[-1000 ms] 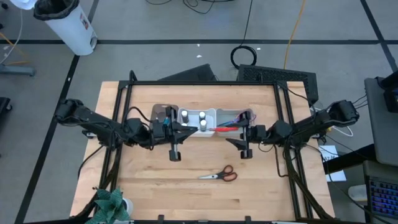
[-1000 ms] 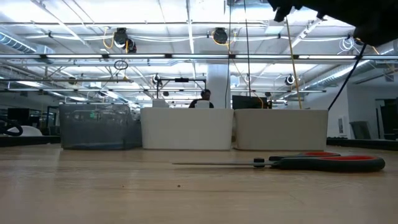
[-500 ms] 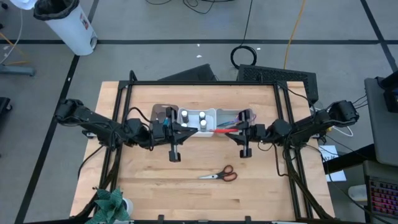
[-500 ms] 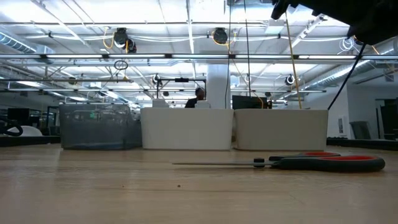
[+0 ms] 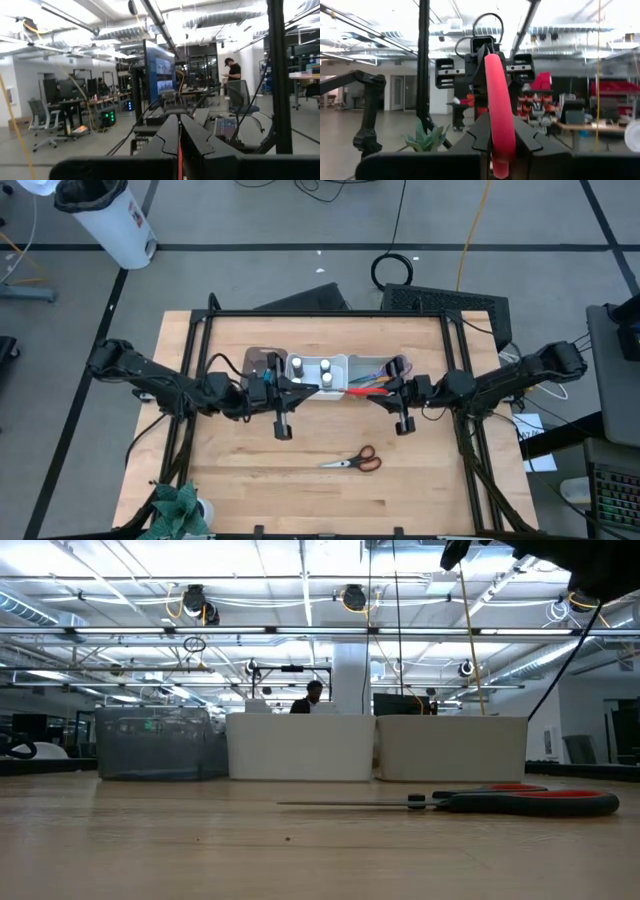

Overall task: Pick & Place Paint Supplies
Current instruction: Adjust the red scissors in the gray bin

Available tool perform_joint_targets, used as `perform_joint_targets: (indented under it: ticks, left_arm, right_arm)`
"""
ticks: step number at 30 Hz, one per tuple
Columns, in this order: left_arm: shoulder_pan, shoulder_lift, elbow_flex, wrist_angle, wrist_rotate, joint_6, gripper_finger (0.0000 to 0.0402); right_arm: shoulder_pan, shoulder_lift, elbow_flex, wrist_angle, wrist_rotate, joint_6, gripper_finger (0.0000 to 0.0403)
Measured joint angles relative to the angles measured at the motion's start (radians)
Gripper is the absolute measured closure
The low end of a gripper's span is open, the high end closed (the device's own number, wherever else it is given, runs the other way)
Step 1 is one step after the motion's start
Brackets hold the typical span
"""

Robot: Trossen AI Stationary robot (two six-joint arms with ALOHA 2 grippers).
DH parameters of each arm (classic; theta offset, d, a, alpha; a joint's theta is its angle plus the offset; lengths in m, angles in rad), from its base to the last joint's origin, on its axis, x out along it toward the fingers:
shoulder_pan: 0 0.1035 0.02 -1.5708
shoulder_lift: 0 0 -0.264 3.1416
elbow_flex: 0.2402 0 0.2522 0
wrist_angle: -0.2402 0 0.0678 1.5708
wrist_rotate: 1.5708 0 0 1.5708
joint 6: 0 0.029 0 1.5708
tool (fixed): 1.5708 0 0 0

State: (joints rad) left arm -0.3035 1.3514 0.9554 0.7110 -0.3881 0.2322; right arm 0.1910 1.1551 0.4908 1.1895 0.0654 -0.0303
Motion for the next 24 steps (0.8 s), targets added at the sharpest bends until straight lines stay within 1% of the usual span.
perform_joint_targets:
  ticks: [5, 9, 16, 24]
  left_arm:
    - [0.002, 0.000, 0.000, -0.069, -0.015, -0.035, 0.0401]
    - [0.002, 0.001, 0.000, -0.131, -0.031, -0.058, 0.0401]
    - [0.009, 0.002, -0.001, -0.239, -0.036, -0.125, 0.0401]
    - [0.011, 0.003, -0.001, -0.352, -0.034, -0.216, 0.0401]
  right_arm:
    - [0.001, -0.132, 0.000, -0.209, 0.057, 0.034, 0.0384]
    - [0.002, -0.221, 0.000, -0.320, 0.077, 0.044, 0.0384]
    - [0.002, -0.312, 0.000, -0.384, 0.086, 0.046, 0.0384]
    - [0.001, -0.326, 0.000, -0.393, 0.088, 0.045, 0.0384]
